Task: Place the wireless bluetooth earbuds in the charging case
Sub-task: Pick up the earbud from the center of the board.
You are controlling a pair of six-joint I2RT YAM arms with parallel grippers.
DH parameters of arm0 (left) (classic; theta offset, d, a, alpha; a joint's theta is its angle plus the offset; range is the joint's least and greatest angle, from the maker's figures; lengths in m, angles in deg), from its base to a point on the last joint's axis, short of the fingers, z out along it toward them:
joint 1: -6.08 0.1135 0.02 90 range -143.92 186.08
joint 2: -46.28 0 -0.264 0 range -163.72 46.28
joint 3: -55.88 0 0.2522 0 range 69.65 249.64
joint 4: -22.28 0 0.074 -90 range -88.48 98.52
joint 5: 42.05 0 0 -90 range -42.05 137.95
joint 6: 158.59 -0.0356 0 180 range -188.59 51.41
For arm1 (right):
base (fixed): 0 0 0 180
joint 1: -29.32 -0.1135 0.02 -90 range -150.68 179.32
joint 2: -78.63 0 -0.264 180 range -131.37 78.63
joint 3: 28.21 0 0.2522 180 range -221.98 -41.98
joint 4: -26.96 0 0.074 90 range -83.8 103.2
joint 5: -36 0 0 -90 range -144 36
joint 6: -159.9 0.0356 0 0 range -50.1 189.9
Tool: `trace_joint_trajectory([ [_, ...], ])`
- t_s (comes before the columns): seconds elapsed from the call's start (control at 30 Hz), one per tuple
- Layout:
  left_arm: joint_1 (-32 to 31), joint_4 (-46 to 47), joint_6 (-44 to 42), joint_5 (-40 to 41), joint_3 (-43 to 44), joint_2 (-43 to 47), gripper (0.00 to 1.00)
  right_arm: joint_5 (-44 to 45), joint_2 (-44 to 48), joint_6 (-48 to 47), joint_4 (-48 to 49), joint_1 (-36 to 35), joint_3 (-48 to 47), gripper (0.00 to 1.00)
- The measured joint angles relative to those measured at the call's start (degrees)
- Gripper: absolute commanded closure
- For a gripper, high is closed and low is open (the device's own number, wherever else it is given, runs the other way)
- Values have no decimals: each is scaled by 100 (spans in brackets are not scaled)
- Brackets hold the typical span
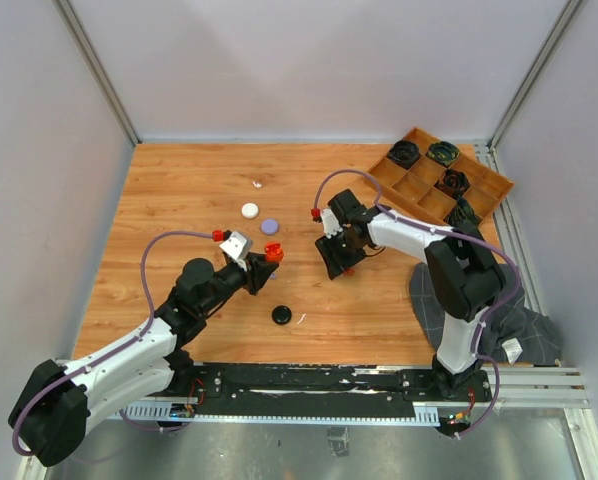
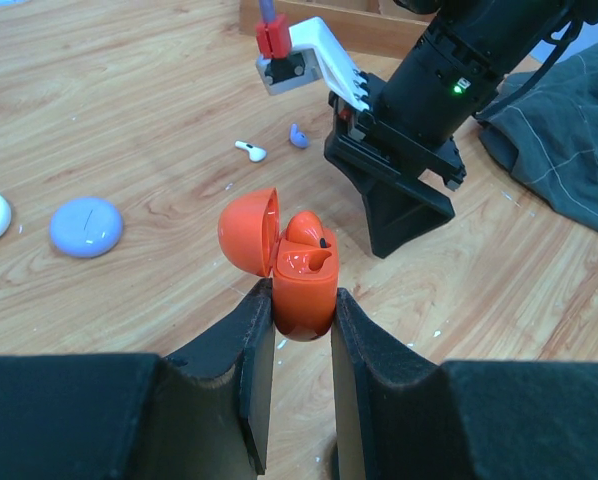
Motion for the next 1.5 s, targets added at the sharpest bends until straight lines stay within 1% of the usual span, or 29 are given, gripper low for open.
trace_joint_trajectory([
  [0.37,0,-2,66,-94,2,0,100,-35,177,-190,-927,-170,-11,46],
  [0.5,0,-2,76,-94,2,0,100,166,404,-223,-1185,-170,-162,46],
  [0.67,0,-2,81,-96,2,4,100,481,452,-304,-1296,-162,-474,49],
  [0.87,0,-2,96,-101,2,4,100,796,155,-321,-1360,-151,-732,53],
  [1.23,0,2,98,-131,2,-46,100,933,-485,-299,-1388,-138,-785,57],
  [1.37,0,2,98,-144,2,-85,100,944,-555,-271,-1403,-138,-824,59],
  [1.5,0,2,101,-164,2,-87,100,942,-568,-262,-1403,-136,-833,63],
])
